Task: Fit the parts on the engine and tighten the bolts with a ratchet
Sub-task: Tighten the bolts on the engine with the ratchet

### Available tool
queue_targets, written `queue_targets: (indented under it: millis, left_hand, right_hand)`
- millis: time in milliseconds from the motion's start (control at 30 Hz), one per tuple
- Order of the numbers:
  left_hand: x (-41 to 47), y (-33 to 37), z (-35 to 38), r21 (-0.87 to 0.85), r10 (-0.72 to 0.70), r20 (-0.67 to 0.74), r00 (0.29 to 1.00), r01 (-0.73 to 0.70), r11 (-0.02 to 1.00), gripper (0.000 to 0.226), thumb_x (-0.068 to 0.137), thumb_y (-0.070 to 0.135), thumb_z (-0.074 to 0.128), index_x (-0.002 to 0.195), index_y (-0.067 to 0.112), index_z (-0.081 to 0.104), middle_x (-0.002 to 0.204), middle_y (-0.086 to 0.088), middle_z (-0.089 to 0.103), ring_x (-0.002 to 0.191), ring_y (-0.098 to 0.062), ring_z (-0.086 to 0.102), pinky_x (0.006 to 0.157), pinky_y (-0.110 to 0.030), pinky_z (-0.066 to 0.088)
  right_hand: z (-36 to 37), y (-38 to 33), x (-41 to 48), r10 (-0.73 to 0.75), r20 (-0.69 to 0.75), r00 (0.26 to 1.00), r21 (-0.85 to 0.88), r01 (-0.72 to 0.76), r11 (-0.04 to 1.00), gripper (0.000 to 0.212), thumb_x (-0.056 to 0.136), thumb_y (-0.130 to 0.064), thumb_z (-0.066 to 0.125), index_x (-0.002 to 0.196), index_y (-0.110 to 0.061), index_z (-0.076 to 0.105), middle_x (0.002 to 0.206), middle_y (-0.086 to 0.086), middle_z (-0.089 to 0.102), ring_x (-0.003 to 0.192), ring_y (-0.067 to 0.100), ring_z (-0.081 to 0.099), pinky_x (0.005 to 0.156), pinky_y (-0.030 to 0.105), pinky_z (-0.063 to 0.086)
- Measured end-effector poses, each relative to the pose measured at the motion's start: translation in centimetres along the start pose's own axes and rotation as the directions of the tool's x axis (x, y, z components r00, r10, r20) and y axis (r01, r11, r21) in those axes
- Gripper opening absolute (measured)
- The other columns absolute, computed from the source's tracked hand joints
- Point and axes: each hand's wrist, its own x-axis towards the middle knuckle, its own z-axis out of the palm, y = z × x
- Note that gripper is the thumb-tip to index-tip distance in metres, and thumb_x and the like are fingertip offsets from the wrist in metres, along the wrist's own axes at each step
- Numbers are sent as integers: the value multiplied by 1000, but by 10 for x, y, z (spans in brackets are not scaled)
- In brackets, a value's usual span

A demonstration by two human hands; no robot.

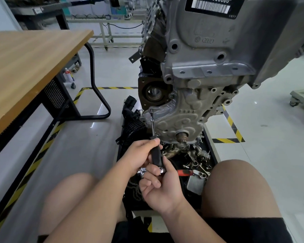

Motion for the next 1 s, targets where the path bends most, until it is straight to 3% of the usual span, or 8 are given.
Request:
queue_targets:
  millis: [100,200,333,433,500,700,833,1000]
  left_hand:
    - [2,-3,1,-12,12,5,1000,-12,1000,33,90,42,62,65,24,72,45,7,52,36,-6,44,37,-13,31]
    - [4,-4,-3,23,18,4,1000,-18,1000,33,76,54,67,66,22,69,51,2,54,38,-8,41,37,-16,30]
    - [5,-6,-9,12,57,9,998,-57,998,42,63,61,71,69,19,73,73,-10,68,60,-19,61,58,-27,47]
    - [4,-8,-10,40,95,-34,995,-94,995,29,81,45,70,64,22,73,57,1,65,48,-8,57,47,-19,43]
    - [5,-9,-9,101,130,-48,990,-125,987,32,89,38,64,62,23,73,50,3,58,41,-6,49,41,-17,36]
    - [5,-9,-5,86,115,-112,987,-105,991,32,84,38,71,63,13,69,47,5,56,39,-5,49,40,-14,37]
    - [4,-3,-6,18,-12,-43,999,13,1000,43,66,60,69,68,17,74,69,-4,70,63,-18,63,66,-30,48]
    - [1,1,-6,62,-20,4,1000,20,998,47,65,70,60,73,26,76,82,-9,74,70,-22,64,64,-33,50]
  right_hand:
    - [-2,0,0,-70,-46,996,-99,66,993,41,97,-45,48,79,-14,68,53,-4,40,34,8,26,39,21,32]
    - [-2,3,0,-265,-110,958,-436,193,879,36,101,-38,46,89,-10,65,56,0,45,38,11,27,42,25,35]
    - [1,3,-4,-529,60,847,-943,221,247,27,97,-37,49,105,-14,61,58,-12,57,48,9,49,50,22,39]
    - [0,7,-6,-462,213,861,-911,5,-412,66,94,-39,48,149,-20,17,118,0,63,96,21,65,74,29,45]
    - [-1,12,-6,-444,238,864,-825,-61,-561,83,94,-34,49,152,-19,-9,141,8,44,111,26,61,79,33,45]
    - [-4,10,-5,-466,206,861,-971,122,-205,73,93,-33,53,149,-36,7,112,-7,66,95,14,66,83,36,53]
    - [-6,10,6,-523,173,835,-975,219,28,47,96,-36,52,141,-28,39,102,-18,64,91,-3,62,84,20,49]
    - [-4,9,9,-493,78,867,-903,271,333,15,100,-32,44,110,-23,53,79,-5,52,56,6,45,57,24,40]
